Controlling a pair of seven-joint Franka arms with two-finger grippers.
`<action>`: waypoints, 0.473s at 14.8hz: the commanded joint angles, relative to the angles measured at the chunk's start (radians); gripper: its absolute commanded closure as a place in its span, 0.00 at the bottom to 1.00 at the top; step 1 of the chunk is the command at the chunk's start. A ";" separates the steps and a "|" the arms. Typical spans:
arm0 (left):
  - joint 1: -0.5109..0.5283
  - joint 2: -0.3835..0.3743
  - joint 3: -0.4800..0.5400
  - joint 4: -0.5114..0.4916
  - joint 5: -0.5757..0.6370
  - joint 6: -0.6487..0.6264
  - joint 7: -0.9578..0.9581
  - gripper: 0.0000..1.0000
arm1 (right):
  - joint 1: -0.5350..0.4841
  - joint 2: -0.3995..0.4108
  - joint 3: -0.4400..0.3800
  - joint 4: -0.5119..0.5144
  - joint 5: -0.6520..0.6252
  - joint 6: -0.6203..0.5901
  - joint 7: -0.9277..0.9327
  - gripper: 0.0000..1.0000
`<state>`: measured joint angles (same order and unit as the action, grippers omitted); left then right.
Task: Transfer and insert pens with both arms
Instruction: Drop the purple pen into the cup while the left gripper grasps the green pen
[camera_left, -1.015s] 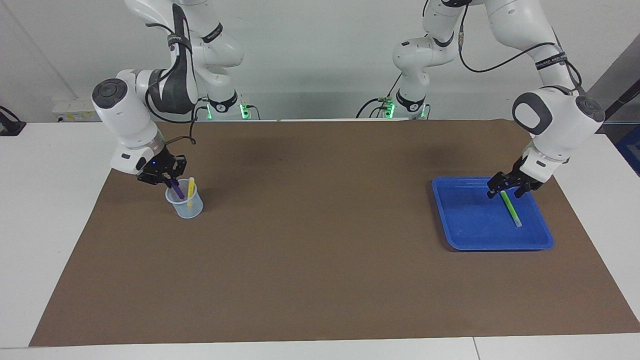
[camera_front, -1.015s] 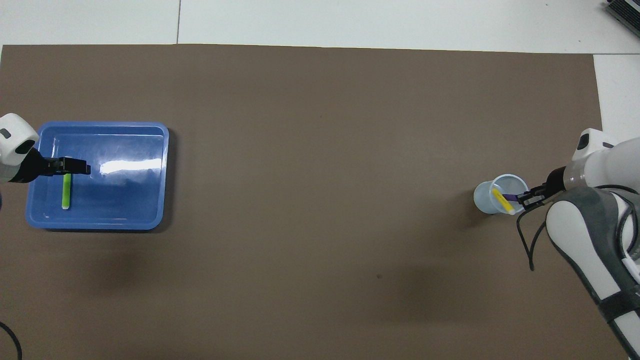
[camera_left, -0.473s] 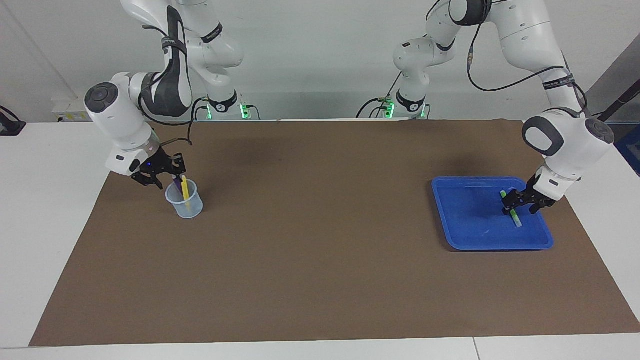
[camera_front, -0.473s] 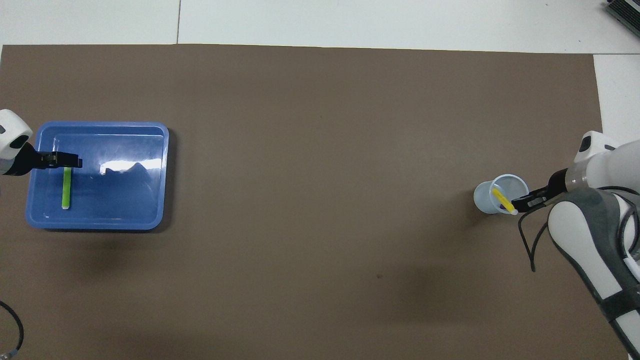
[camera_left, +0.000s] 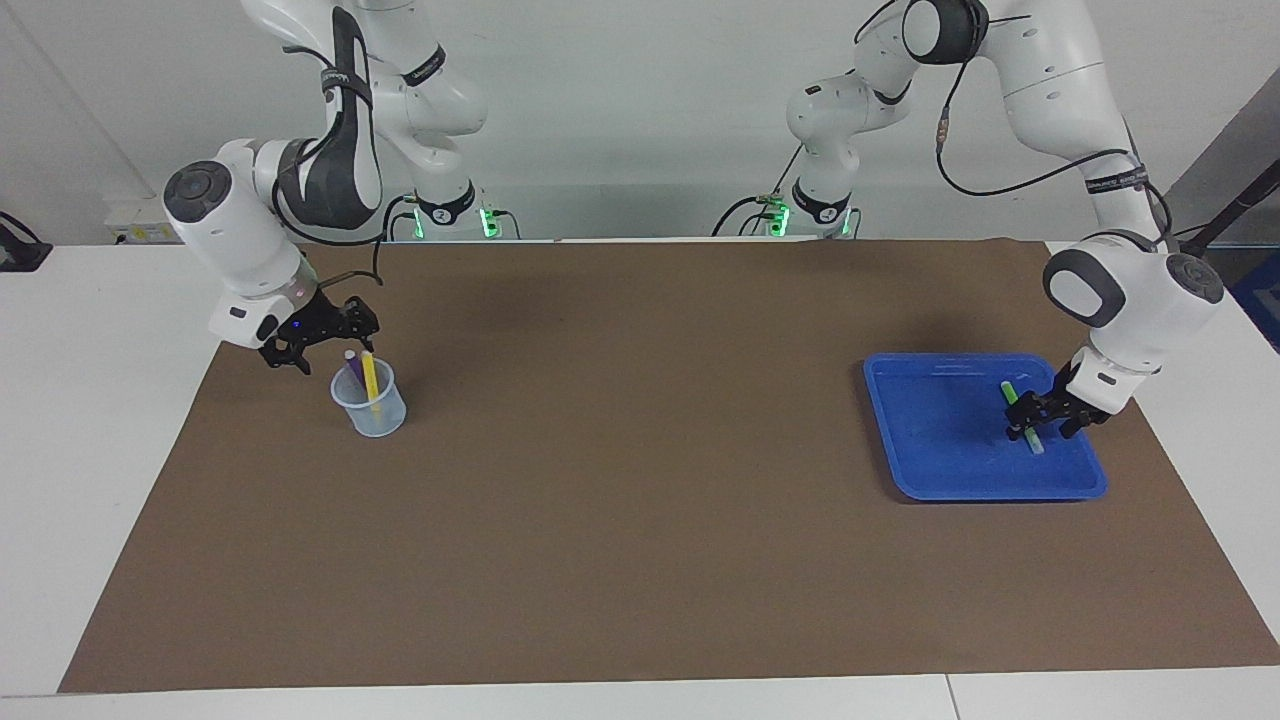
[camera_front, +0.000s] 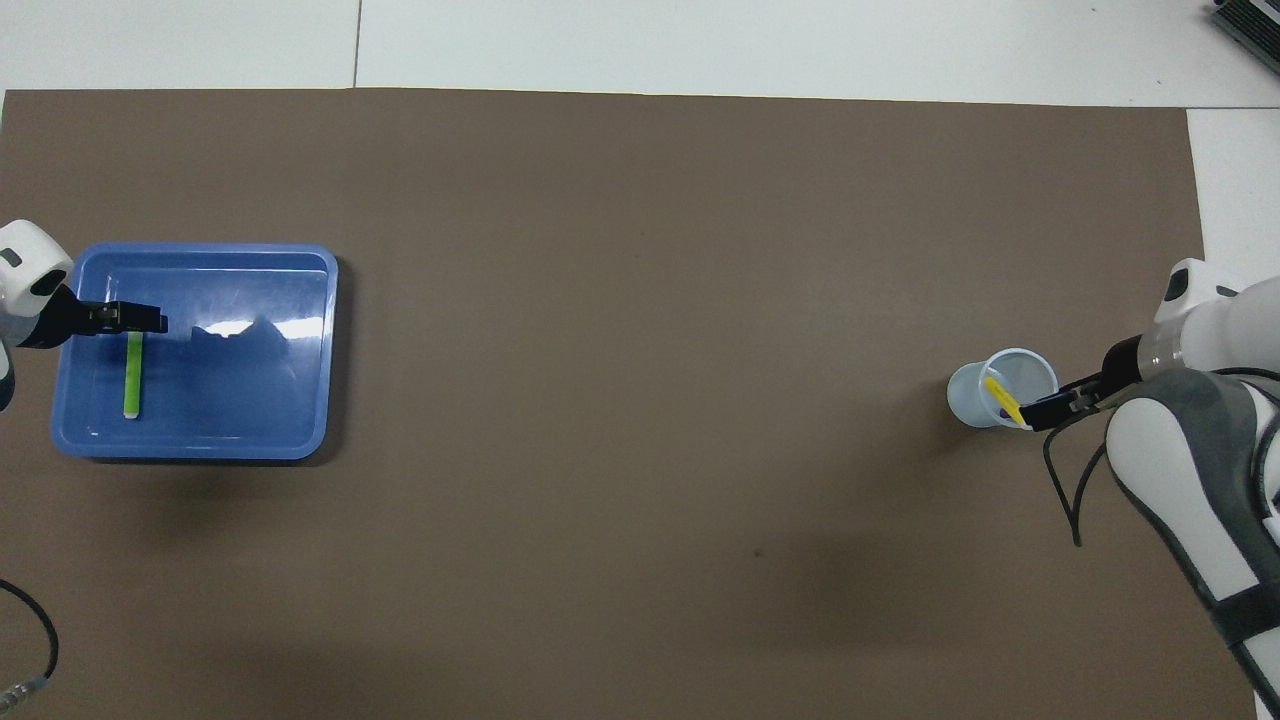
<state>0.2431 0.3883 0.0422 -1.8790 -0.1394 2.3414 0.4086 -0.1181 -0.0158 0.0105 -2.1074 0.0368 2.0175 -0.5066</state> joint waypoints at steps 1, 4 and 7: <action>0.015 0.015 -0.008 0.018 0.017 0.009 0.018 0.07 | 0.026 -0.021 0.009 0.024 0.084 -0.040 0.006 0.00; 0.012 0.015 -0.012 0.015 0.014 0.010 0.018 0.16 | 0.063 -0.027 0.028 0.041 0.159 -0.049 0.118 0.00; 0.012 0.017 -0.012 0.008 0.012 0.032 0.018 0.19 | 0.151 -0.026 0.032 0.052 0.244 -0.039 0.297 0.00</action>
<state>0.2444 0.3915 0.0377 -1.8779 -0.1394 2.3475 0.4151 -0.0133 -0.0329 0.0362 -2.0654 0.2262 1.9867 -0.3149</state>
